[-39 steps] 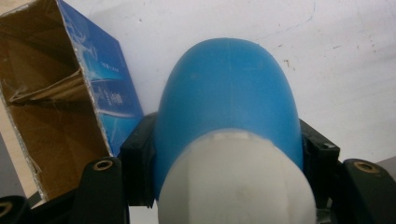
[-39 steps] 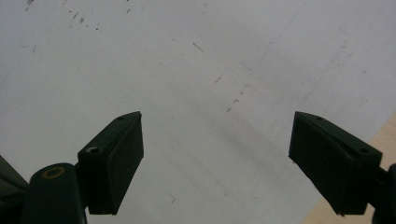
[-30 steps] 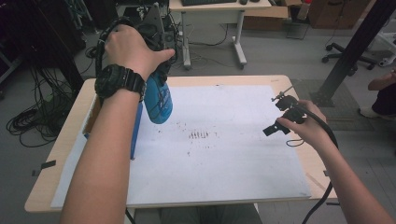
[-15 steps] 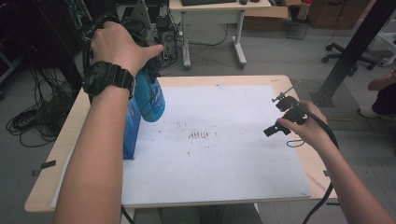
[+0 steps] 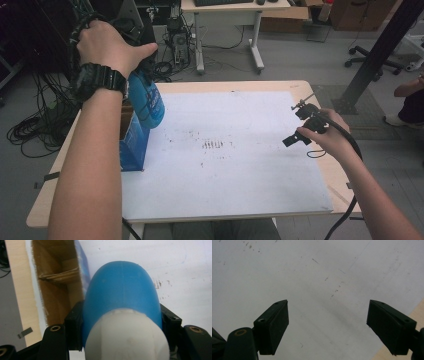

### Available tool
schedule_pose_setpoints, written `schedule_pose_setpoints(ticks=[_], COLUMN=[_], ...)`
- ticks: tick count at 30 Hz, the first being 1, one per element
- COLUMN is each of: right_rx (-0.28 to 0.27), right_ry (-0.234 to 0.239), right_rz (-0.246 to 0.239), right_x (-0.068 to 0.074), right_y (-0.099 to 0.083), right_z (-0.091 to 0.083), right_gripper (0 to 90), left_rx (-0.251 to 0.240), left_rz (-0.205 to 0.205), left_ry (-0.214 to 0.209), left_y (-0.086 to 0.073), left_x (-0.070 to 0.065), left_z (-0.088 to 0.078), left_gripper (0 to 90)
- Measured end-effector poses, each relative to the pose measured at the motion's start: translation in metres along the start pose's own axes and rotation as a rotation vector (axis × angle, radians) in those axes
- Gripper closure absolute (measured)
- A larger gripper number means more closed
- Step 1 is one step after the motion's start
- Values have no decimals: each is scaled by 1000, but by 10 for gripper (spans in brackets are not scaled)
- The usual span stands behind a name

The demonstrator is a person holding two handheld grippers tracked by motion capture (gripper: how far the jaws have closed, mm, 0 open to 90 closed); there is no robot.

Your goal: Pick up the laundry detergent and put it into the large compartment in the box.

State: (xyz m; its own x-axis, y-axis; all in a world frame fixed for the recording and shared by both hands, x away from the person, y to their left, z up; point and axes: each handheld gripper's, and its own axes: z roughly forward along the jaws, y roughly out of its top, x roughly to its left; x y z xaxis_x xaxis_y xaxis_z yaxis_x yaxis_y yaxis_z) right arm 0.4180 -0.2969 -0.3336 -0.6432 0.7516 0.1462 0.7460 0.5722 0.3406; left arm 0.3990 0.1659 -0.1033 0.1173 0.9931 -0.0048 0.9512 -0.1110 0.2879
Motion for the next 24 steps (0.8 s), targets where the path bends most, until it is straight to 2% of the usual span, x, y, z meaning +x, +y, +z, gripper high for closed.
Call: schedule_pose_setpoints(ticks=[10,24], right_rx=[8,11], right_ry=[-3,-4], right_rz=[5,4], right_x=[-2,0], right_y=[1,4], right_z=[3,4], right_gripper=[180,180], left_rx=[-21,-37], left_rz=[-58,-109], left_ry=[18,79], left_y=[-2,-3], left_x=[25,45], left_z=[-7,-14], left_gripper=[376,376])
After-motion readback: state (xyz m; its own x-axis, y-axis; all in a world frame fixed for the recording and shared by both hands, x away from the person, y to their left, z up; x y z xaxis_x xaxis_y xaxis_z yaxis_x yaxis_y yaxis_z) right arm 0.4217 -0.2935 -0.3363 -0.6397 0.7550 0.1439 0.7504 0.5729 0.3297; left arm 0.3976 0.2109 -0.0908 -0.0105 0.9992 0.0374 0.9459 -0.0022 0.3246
